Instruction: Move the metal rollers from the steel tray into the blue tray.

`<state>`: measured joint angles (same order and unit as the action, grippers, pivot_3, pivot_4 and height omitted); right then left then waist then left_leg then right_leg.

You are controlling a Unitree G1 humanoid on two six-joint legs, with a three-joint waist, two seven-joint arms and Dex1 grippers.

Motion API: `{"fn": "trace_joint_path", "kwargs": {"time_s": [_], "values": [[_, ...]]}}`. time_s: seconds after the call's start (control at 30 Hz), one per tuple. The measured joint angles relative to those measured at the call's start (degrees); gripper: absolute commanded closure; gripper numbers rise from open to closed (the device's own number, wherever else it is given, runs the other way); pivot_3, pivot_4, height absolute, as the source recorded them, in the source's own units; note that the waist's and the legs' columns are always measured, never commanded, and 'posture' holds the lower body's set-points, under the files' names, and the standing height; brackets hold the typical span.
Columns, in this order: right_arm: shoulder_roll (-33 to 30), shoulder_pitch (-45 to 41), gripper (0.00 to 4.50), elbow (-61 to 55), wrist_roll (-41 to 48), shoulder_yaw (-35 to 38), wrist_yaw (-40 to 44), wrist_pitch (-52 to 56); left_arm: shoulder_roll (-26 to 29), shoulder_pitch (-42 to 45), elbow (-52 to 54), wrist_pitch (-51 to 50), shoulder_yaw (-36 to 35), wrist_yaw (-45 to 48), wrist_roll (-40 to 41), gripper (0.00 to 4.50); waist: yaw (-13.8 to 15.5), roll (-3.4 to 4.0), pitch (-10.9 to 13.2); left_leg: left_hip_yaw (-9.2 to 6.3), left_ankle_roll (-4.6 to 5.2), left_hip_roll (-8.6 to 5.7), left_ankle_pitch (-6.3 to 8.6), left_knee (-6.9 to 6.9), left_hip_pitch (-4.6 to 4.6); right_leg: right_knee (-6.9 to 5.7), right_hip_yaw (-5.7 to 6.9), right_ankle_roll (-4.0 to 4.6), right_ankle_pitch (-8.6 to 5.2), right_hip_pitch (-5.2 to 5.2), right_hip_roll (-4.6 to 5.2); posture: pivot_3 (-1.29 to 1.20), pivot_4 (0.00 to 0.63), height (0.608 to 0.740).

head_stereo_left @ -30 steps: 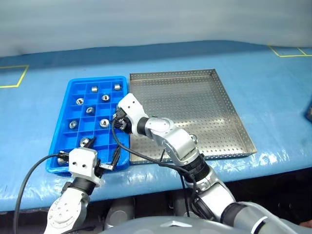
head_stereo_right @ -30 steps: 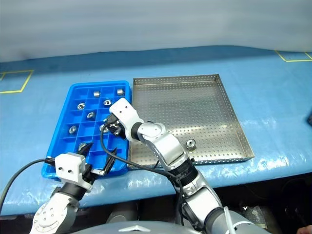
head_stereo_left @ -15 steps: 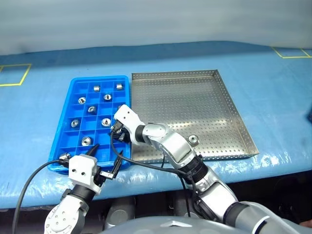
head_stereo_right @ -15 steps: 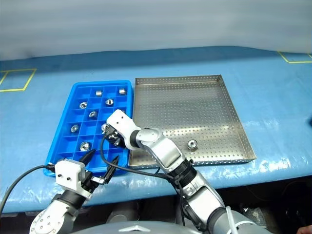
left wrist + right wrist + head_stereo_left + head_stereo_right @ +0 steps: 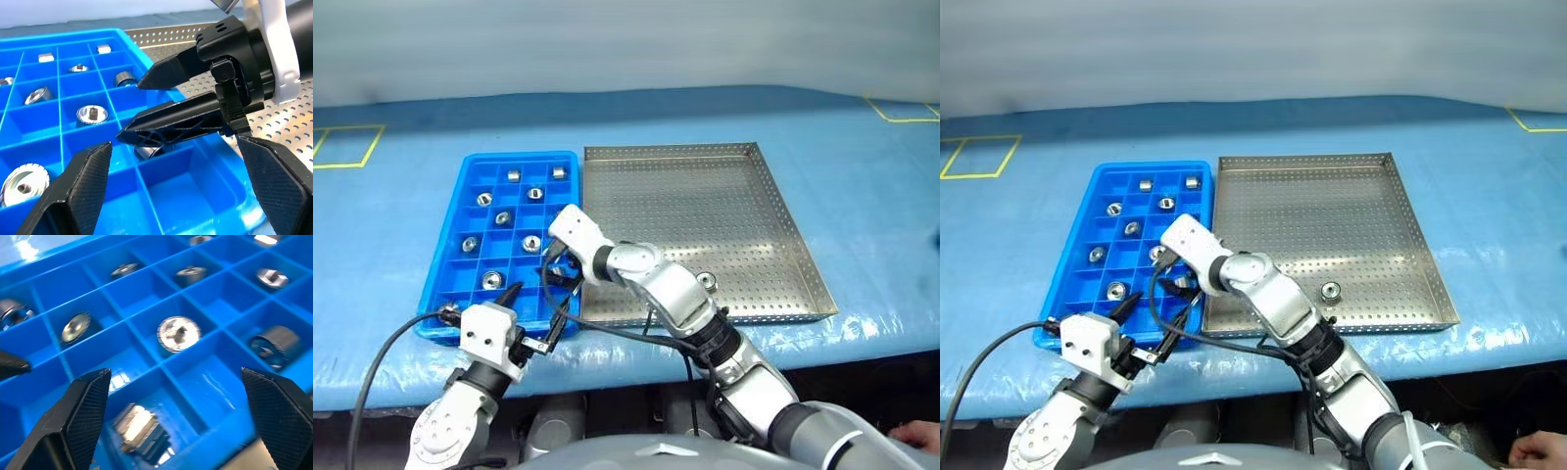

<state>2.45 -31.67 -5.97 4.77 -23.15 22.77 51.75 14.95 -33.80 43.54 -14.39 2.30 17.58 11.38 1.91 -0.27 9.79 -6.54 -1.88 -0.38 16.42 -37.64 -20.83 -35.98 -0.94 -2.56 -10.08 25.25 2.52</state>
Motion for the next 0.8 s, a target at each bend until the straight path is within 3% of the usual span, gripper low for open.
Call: {"fn": "trace_joint_path", "kwargs": {"time_s": [0.1, 0.4, 0.8], "values": [[-1.2, 0.7, 0.02, -4.2, 0.3, 6.6, -2.9, 2.4, 0.6, 2.0, -0.5, -0.3, 0.2, 0.3, 0.0, 0.0, -1.0, 0.0, 0.0, 0.01, 0.0, 0.0, 0.0, 0.02, -0.04, 0.01, 0.0, -0.01, 0.02, 0.03, 0.0, 0.09, 0.15, 0.74], [-12.3, 8.5, 0.02, -18.5, -0.1, 13.7, -7.4, 20.7, 2.2, 8.6, -4.1, -2.3, 2.6, 3.8, 1.2, 0.0, -4.2, 0.02, 0.0, 0.11, 0.01, 0.01, 0.0, 0.03, 0.01, 0.0, -0.07, 0.0, 0.01, 0.04, 0.01, -0.05, 0.15, 0.74], [-15.1, 16.0, 0.02, -29.3, 0.4, 18.1, -10.7, 34.7, 2.8, 12.9, -7.6, -2.9, 4.4, 6.3, 2.8, 0.0, -7.0, 0.03, 0.0, 0.18, 0.02, 0.02, 0.01, -0.04, 0.07, -0.03, -0.15, -0.04, 0.04, -0.03, -0.01, -0.14, 0.15, 0.74]]}}
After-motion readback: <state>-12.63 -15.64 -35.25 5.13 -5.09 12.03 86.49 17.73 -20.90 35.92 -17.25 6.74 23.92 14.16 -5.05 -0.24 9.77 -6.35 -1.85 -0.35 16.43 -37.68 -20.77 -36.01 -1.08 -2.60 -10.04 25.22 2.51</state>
